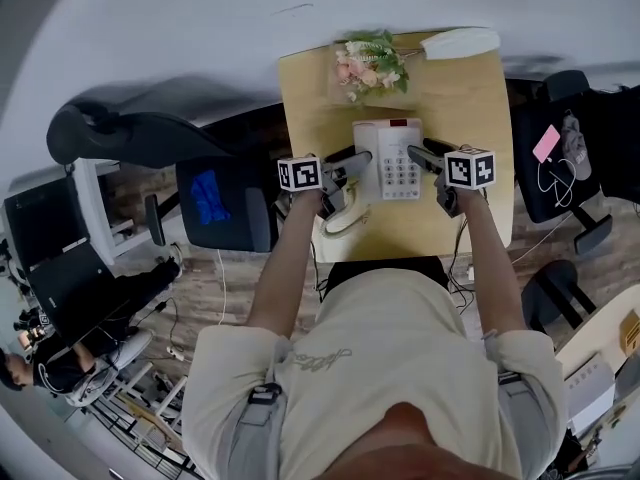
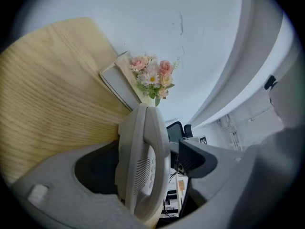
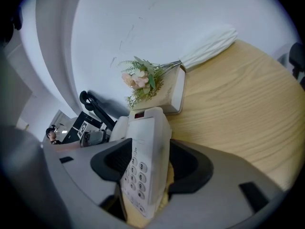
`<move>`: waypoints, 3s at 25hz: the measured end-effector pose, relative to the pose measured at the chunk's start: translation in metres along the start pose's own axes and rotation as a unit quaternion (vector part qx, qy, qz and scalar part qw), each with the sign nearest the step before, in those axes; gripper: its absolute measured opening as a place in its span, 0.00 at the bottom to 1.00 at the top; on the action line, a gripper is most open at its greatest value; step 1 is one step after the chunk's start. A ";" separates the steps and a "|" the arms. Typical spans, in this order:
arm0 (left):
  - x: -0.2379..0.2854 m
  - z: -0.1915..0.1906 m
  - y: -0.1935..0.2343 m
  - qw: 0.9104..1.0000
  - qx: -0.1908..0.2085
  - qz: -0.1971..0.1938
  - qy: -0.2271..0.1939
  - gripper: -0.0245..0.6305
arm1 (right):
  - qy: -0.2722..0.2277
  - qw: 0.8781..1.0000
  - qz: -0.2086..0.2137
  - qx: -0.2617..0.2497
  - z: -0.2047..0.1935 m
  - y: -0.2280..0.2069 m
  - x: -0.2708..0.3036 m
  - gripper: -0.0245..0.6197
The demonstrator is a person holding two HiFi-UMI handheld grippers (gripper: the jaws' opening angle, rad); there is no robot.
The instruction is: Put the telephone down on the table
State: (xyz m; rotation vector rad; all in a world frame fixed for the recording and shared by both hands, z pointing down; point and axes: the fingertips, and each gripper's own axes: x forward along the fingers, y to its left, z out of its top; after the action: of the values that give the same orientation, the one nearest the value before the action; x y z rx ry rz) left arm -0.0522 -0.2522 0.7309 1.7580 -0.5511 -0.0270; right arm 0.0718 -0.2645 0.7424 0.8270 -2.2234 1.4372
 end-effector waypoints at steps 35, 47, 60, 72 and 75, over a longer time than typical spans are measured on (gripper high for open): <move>-0.076 -0.013 -0.227 0.894 0.434 0.082 -0.069 0.06 | -0.175 0.946 -0.036 -0.269 0.032 0.191 -0.167 0.04; -0.089 0.032 -0.302 0.852 0.505 0.087 -0.107 0.06 | -0.247 0.904 -0.046 -0.344 0.081 0.259 -0.212 0.04; -0.113 0.070 -0.358 0.824 0.533 0.082 -0.175 0.07 | -0.308 0.855 -0.061 -0.414 0.120 0.322 -0.242 0.04; -0.146 0.093 -0.388 0.804 0.541 0.096 -0.227 0.07 | -0.350 0.827 -0.066 -0.435 0.133 0.357 -0.272 0.04; -0.154 0.096 -0.396 0.798 0.545 0.097 -0.239 0.07 | -0.356 0.823 -0.065 -0.437 0.133 0.364 -0.276 0.04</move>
State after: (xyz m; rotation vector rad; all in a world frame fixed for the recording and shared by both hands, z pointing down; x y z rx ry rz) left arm -0.0804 -0.2209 0.2974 2.8362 -1.2933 -0.0073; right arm 0.0475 -0.1972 0.2723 1.2136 -2.8254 -0.1271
